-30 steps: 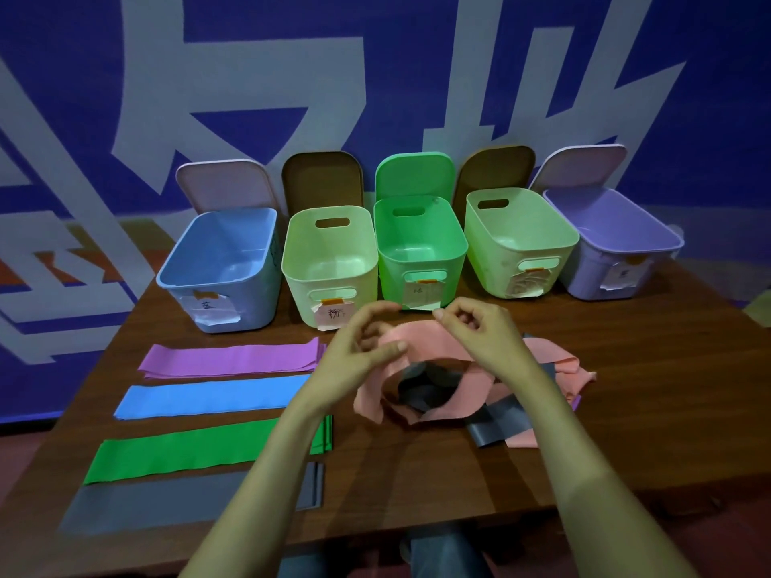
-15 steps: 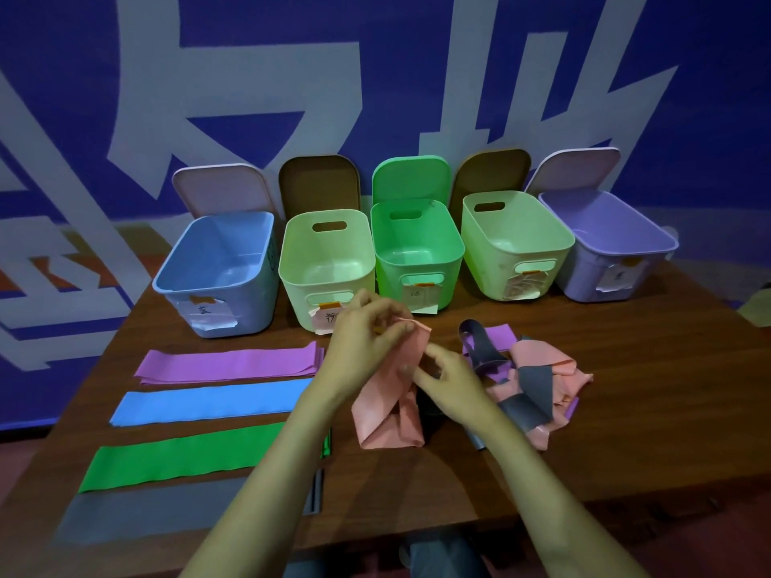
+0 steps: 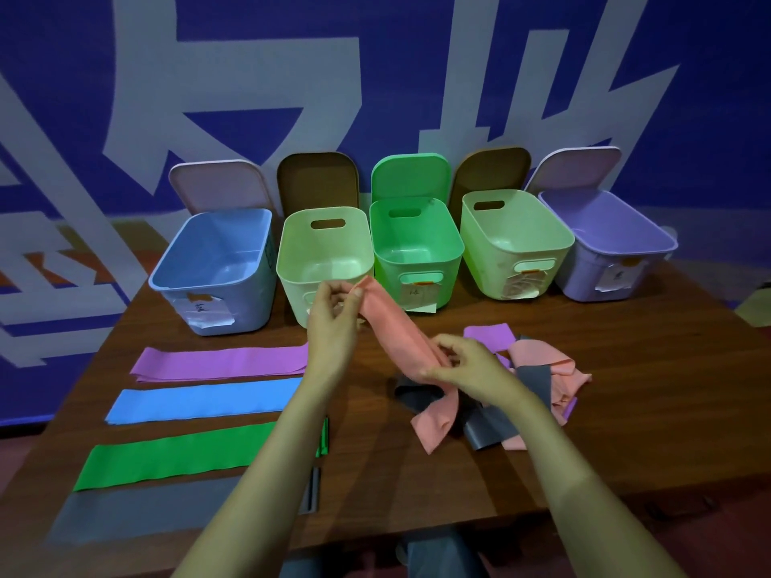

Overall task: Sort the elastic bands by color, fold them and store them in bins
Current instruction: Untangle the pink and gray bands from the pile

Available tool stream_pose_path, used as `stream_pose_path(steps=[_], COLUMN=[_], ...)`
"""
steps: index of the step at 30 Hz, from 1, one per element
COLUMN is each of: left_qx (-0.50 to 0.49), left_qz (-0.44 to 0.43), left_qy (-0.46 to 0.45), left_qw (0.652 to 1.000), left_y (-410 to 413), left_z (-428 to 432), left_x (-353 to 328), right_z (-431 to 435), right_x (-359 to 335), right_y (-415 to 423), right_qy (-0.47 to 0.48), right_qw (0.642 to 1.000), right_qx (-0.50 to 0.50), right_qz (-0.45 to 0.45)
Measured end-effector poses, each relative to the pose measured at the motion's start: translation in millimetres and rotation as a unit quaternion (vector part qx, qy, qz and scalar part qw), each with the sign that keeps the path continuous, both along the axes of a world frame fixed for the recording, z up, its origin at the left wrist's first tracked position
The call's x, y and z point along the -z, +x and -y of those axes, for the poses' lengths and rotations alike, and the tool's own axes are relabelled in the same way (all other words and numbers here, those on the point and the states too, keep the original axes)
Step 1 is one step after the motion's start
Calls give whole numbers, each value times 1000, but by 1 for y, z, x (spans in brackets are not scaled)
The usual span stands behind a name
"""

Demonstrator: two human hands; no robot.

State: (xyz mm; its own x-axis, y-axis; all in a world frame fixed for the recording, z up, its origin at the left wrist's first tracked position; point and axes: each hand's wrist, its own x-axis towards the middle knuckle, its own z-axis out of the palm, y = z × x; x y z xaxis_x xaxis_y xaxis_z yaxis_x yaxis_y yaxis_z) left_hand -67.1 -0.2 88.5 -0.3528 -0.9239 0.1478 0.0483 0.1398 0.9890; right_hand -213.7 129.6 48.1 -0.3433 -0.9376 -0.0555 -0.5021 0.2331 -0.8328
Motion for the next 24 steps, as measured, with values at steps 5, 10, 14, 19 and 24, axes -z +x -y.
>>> stream_pose_path(steps=[5,10,14,19,24], left_qx=[-79,-112,-62,169,242], left_qz=[34,44,7,63,39], left_qy=[-53,-28,-28,-125,-173], left_qw=[995,992,998,976,954], left_y=[6,14,11,-5,-12], left_z=[7,13,10,-5,-11], left_x=[0,14,0,-35,-60], right_z=[-9,-16,-17,4,20], right_x=[15,6,3,-24,-50], right_y=[-8,-16,-8,29,47], right_qy=[59,29,41,-111,-209], right_qw=[996,994,998,982,944], right_qx=[41,94,30,16,72], right_qz=[-60,-36,26,152,245])
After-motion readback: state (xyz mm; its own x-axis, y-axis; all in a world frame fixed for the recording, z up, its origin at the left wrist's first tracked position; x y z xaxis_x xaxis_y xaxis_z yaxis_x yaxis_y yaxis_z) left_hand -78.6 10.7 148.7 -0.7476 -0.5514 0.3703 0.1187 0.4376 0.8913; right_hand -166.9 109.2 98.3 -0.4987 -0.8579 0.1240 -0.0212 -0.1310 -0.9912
